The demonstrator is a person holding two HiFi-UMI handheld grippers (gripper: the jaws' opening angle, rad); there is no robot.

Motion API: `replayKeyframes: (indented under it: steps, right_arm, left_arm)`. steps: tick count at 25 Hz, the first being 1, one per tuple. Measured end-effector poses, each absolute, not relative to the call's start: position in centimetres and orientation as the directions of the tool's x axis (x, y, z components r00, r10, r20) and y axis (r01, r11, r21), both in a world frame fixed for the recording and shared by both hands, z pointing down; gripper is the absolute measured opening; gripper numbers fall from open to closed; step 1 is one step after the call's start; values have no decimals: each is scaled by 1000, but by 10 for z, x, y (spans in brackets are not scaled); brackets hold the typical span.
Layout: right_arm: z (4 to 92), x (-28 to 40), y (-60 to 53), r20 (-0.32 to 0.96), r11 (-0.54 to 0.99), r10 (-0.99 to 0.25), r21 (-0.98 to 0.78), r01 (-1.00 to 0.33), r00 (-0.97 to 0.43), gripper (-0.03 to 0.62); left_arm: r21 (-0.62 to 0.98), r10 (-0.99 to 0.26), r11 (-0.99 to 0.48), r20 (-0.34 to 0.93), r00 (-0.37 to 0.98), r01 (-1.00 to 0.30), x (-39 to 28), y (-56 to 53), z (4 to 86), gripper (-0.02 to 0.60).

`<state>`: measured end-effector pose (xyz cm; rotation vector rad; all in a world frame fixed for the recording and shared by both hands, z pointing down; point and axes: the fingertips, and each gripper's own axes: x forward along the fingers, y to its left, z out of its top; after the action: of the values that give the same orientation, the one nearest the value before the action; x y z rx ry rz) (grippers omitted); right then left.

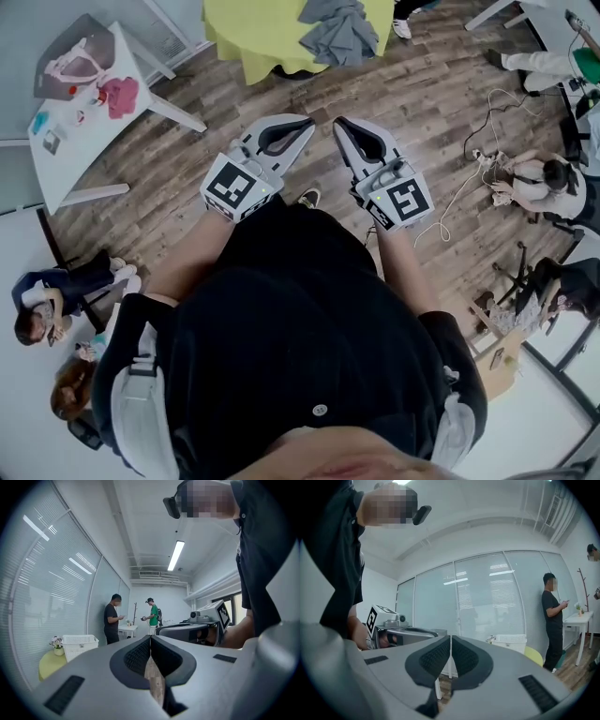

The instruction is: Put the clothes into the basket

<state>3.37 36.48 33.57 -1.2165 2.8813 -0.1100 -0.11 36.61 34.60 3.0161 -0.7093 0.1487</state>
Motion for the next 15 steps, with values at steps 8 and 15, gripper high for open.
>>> replayKeyframes:
  steps: [8,15]
  right_arm:
    - [337,57,337,18,686,-725,-75,-723,-689,29]
    - [341,60,294,38,674,-735,-70,-735,-677,29]
  left_arm:
    - [15,-450,-891,105,887,-453,17,338,349,11]
    - [26,-432,-899,94,897,-436,22,292,353,11]
